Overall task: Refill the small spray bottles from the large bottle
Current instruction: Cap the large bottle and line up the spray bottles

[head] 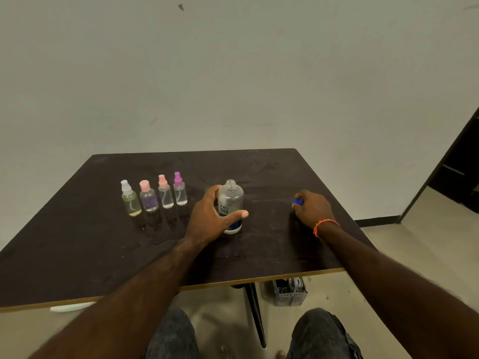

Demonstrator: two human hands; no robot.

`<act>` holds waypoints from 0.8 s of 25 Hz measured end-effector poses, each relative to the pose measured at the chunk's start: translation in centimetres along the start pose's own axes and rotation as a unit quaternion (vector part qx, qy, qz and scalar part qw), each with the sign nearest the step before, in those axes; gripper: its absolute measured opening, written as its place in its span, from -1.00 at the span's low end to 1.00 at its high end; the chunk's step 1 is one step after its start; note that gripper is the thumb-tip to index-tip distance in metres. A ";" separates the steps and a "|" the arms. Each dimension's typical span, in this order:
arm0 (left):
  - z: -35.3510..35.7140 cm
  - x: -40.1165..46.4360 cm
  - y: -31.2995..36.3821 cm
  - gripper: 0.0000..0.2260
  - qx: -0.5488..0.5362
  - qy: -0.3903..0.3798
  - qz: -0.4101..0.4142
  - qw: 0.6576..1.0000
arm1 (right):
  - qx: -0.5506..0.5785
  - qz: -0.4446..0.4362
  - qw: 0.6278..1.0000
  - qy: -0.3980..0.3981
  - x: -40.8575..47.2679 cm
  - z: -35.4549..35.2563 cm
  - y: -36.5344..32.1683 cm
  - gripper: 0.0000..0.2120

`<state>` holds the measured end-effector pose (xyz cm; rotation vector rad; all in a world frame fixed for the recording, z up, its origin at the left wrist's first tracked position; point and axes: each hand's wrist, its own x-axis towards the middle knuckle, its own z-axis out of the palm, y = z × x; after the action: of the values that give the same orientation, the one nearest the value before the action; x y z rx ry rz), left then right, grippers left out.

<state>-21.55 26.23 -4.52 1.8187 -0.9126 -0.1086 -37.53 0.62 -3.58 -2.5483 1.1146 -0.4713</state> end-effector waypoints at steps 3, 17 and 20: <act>-0.6 -0.1 0.1 -0.12 0.011 0.001 -0.002 1.000 | 0.065 -0.083 0.994 0.017 -0.7 -1.7 -5.0 -0.71; -0.8 0.0 0.0 -0.42 0.045 0.009 0.073 0.996 | 0.056 -0.252 0.963 -0.070 -3.6 -5.0 -16.7 -0.65; -0.7 -0.1 0.0 -0.45 0.042 0.029 0.090 0.995 | 0.007 -0.249 0.965 -0.087 -2.9 -4.9 -17.0 -0.65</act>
<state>-21.30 26.86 -4.21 1.7981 -1.0481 0.0956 -30.48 13.02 7.31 -2.7836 0.3985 -0.3568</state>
